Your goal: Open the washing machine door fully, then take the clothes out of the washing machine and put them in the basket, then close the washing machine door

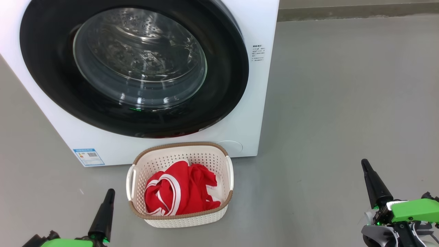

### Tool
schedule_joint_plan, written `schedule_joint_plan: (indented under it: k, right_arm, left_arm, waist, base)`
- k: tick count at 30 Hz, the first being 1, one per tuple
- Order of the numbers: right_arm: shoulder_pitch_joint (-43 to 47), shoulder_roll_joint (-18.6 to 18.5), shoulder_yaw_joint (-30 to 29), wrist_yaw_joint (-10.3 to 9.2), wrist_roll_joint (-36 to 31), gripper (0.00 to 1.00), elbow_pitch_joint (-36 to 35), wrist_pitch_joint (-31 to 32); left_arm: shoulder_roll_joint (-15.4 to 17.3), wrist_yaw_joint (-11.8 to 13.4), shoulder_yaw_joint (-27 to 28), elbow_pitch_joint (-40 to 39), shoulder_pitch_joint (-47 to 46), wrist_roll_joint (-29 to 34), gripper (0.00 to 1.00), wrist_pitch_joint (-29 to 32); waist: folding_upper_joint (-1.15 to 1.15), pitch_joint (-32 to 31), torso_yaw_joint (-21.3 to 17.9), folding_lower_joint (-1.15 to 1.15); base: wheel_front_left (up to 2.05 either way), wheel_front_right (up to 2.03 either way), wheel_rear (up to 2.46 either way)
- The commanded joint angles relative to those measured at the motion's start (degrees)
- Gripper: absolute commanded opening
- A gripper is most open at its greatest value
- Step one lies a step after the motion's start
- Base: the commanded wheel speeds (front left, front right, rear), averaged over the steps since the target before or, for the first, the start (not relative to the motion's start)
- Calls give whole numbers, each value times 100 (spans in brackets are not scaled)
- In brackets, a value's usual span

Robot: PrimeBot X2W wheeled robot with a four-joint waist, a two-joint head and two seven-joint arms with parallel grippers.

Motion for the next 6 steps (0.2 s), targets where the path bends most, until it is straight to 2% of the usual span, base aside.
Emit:
schedule_joint_plan:
  k: [1,6]
  right_arm:
    - [-242,-41,89,-4,-36,0,-140,35]
    - [-242,-37,84,-4,-40,0,-140,39]
  left_arm:
    - [98,-41,201,-119,-238,-39,0,17]
    - [98,-41,201,-119,-238,-39,0,17]
  waist:
    - [0,0,0,0]
    - [0,0,0,0]
  base:
    - [0,0,0]
    - [0,0,0]
